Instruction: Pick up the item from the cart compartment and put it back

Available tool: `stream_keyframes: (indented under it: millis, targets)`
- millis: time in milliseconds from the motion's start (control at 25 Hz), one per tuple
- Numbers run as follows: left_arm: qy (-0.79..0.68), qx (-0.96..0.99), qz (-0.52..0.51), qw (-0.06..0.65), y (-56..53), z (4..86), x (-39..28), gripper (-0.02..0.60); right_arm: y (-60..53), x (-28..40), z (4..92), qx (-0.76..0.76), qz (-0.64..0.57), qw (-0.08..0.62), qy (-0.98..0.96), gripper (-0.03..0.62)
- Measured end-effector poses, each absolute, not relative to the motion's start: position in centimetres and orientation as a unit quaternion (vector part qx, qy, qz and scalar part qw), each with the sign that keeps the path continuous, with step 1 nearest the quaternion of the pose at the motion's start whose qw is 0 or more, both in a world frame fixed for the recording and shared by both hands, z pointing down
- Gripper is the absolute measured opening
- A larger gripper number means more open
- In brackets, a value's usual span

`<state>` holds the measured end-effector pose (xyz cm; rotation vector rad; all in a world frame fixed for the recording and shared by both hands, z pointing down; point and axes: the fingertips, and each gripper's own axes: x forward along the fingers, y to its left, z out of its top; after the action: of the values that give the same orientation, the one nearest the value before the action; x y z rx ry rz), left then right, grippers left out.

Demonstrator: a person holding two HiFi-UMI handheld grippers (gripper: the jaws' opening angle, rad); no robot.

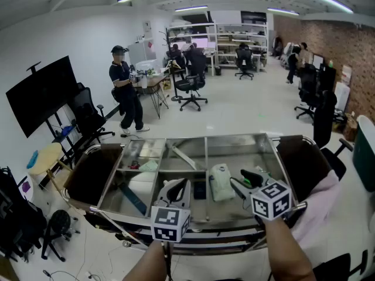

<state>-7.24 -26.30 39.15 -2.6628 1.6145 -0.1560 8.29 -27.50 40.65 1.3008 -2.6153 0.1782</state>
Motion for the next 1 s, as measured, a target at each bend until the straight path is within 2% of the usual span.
stream_keyframes:
  millis: [400, 520, 640, 1000]
  targets:
    - [0.514, -0.856, -0.054, -0.007, -30.8, 40.0, -7.6, -0.001, -32.2, 6.5, 44.1, 0.432, 0.081, 0.151, -0.885, 0.226]
    - [0.515, -0.855, -0.060, -0.023, -32.2, 40.8, -7.8, 0.000, -33.4, 5.7, 45.1, 0.426, 0.093, 0.165, -0.885, 0.255]
    - [0.513, -0.855, -0.068, -0.031, -33.3, 41.4, -7.5, 0.000, -34.4, 5.3, 46.1, 0.424, 0.098, 0.178, -0.882, 0.318]
    - [0.509, -0.857, -0.079, -0.017, -34.5, 41.3, -7.1, 0.000, -36.8, 5.1, 50.8, 0.425, 0.140, 0.223, -0.866, 0.318]
